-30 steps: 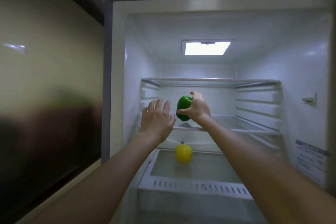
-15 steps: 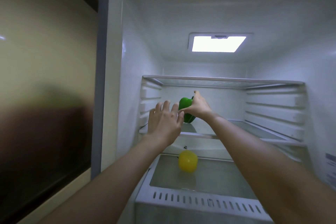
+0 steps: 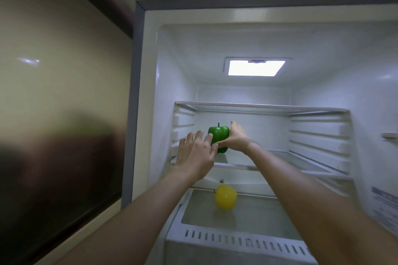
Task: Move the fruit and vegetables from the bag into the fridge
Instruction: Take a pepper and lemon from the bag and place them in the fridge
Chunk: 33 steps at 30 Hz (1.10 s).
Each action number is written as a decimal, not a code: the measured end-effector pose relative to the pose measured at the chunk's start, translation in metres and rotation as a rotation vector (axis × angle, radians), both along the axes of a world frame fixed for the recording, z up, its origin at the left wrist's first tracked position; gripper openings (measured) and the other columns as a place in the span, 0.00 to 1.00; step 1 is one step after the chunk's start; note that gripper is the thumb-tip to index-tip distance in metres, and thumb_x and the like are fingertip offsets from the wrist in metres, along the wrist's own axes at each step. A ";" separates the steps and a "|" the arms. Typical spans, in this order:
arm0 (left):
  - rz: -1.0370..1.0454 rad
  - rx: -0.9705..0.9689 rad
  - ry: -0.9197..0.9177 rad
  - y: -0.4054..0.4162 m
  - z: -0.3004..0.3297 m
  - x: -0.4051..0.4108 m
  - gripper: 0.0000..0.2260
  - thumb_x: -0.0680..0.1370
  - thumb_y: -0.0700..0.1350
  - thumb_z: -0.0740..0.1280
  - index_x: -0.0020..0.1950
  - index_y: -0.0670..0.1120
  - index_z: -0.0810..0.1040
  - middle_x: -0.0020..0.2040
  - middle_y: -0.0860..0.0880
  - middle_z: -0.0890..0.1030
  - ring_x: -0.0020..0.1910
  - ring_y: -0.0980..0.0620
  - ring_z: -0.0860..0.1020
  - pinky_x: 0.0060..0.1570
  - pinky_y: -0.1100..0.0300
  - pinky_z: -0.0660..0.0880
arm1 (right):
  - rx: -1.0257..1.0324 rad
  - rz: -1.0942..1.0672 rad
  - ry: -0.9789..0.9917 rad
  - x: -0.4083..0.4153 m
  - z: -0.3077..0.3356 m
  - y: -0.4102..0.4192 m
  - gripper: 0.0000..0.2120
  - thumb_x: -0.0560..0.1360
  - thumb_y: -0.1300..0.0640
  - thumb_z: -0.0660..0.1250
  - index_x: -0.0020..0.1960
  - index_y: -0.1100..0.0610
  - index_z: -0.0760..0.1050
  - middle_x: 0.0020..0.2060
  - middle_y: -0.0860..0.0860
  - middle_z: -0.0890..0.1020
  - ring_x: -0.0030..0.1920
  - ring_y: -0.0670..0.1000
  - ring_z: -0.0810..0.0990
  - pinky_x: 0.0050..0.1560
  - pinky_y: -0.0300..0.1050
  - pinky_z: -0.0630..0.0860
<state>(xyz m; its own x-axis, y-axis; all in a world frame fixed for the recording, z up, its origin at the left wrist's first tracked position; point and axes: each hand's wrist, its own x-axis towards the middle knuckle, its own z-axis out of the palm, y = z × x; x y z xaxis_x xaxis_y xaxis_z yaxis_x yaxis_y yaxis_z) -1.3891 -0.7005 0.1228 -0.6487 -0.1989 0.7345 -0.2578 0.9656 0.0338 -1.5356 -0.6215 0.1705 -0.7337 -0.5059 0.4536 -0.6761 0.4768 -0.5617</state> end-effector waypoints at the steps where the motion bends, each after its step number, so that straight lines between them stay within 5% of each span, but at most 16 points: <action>1: 0.003 0.003 -0.009 0.000 0.000 0.003 0.21 0.81 0.54 0.49 0.71 0.47 0.64 0.70 0.45 0.67 0.69 0.46 0.63 0.66 0.49 0.63 | 0.015 -0.006 0.001 0.004 0.000 0.002 0.52 0.63 0.46 0.78 0.74 0.61 0.51 0.68 0.58 0.63 0.68 0.57 0.65 0.66 0.51 0.68; 6: 0.026 0.022 -0.025 0.004 -0.004 0.021 0.21 0.80 0.53 0.53 0.71 0.48 0.63 0.71 0.45 0.66 0.69 0.45 0.64 0.66 0.49 0.63 | 0.127 -0.085 0.151 0.032 -0.009 0.028 0.38 0.70 0.36 0.66 0.71 0.57 0.60 0.63 0.55 0.68 0.62 0.55 0.69 0.59 0.51 0.72; 13: 0.060 0.041 -0.053 0.037 -0.030 0.062 0.20 0.78 0.51 0.58 0.68 0.46 0.67 0.67 0.45 0.69 0.66 0.43 0.67 0.62 0.49 0.66 | 0.230 -0.179 0.611 0.100 -0.034 0.101 0.22 0.79 0.45 0.55 0.67 0.57 0.68 0.65 0.55 0.71 0.64 0.55 0.68 0.62 0.51 0.67; 27: -0.100 0.061 -0.057 0.115 -0.103 0.111 0.19 0.77 0.50 0.60 0.67 0.46 0.69 0.68 0.44 0.69 0.63 0.42 0.69 0.58 0.50 0.67 | 0.386 -0.346 0.601 0.202 -0.126 0.218 0.19 0.79 0.49 0.56 0.65 0.58 0.69 0.65 0.56 0.71 0.65 0.57 0.68 0.65 0.51 0.64; 33: -0.227 0.054 -0.125 0.122 -0.134 0.112 0.18 0.76 0.50 0.62 0.65 0.45 0.71 0.67 0.44 0.70 0.62 0.41 0.69 0.58 0.48 0.69 | 0.417 -0.450 0.535 0.236 -0.166 0.258 0.18 0.76 0.52 0.62 0.60 0.62 0.74 0.55 0.60 0.77 0.58 0.61 0.74 0.57 0.53 0.71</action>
